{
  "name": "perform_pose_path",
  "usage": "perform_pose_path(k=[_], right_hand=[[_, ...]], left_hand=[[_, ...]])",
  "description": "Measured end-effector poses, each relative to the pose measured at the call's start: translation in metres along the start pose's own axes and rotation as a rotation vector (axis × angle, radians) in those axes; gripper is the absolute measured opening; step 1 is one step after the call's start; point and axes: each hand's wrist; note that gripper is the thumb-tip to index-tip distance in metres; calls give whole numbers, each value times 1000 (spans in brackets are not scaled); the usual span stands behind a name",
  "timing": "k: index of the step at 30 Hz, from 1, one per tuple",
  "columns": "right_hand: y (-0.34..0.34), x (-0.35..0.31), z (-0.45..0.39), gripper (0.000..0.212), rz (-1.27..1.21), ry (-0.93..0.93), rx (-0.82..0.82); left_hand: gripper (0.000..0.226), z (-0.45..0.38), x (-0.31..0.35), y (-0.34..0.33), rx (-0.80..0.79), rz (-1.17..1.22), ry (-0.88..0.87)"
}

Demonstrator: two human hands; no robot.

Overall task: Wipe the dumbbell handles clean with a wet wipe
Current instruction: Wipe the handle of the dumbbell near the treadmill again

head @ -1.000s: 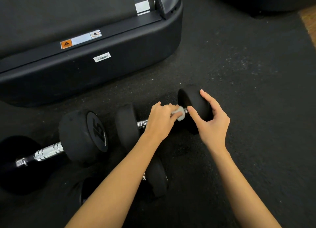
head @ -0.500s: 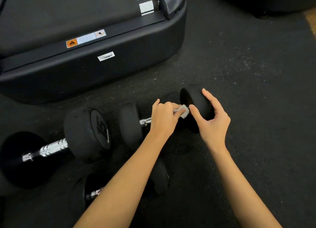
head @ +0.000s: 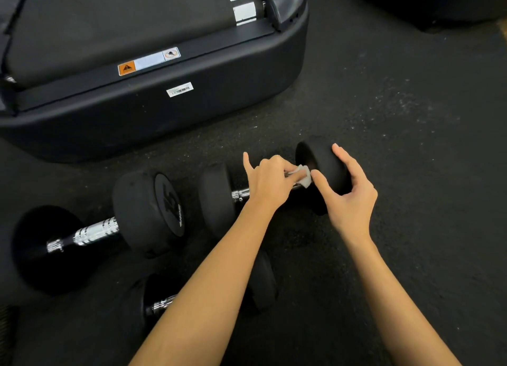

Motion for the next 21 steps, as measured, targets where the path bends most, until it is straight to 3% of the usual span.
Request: perform_pose_path(k=[4, 8, 13, 17, 21], right_hand=[[0, 1, 0, 56, 6, -2, -3], [1, 2, 0, 57, 5, 8, -8], [0, 2, 0, 56, 6, 5, -3], [-1, 1, -1, 57, -1, -9, -3], [-1, -1, -1, 56, -12, -15, 2]], left_hand=[[34, -3, 3, -1, -22, 25, 78], [25, 6, -2, -1, -11, -90, -115], [35, 14, -12, -5, 10, -140, -366], [32, 10, -7, -11, 18, -36, -265], [40, 19, -11, -27, 159, -225, -339]])
Point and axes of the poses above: each hand's wrist, its own z-axis away from the middle knuckle, its own y-axis out of the back of the hand, x = y × z, and after that the axes turned 10 degrees about y, right-handed
